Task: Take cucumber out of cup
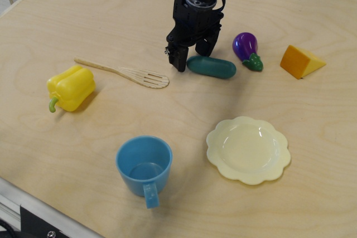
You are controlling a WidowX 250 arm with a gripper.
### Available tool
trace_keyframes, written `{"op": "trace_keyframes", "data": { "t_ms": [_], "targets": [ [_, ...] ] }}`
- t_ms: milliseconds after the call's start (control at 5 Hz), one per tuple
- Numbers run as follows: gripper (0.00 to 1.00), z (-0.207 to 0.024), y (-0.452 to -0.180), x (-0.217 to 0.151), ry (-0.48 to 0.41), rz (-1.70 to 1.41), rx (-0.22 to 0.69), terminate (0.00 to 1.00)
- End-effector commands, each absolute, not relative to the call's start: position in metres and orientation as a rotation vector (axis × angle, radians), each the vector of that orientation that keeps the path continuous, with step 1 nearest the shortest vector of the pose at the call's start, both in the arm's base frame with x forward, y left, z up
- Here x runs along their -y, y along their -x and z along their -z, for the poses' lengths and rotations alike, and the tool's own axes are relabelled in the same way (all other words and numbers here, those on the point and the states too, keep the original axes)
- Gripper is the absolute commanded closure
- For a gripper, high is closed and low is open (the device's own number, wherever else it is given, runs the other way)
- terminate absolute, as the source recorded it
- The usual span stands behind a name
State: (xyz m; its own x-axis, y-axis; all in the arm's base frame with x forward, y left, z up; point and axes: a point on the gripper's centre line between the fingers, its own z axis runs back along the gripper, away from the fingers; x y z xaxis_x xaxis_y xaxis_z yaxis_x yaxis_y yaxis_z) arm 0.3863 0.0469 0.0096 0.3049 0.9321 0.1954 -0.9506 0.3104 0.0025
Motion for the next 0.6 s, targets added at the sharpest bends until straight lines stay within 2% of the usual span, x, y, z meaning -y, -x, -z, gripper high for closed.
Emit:
{"op": "trace_keyframes", "data": {
  "t_ms": [0,200,400],
  "targets": [
    [0.0,-0.074,-0.373,-0.039,-0.086,-1.247,0.251,0.0],
    [0.0,-0.097,-0.362,-0.036,-0.077,-1.217,0.292,0.0],
    [0.0,-0.097,-0.362,-0.036,-0.077,-1.217,0.292,0.0]
  ]
}}
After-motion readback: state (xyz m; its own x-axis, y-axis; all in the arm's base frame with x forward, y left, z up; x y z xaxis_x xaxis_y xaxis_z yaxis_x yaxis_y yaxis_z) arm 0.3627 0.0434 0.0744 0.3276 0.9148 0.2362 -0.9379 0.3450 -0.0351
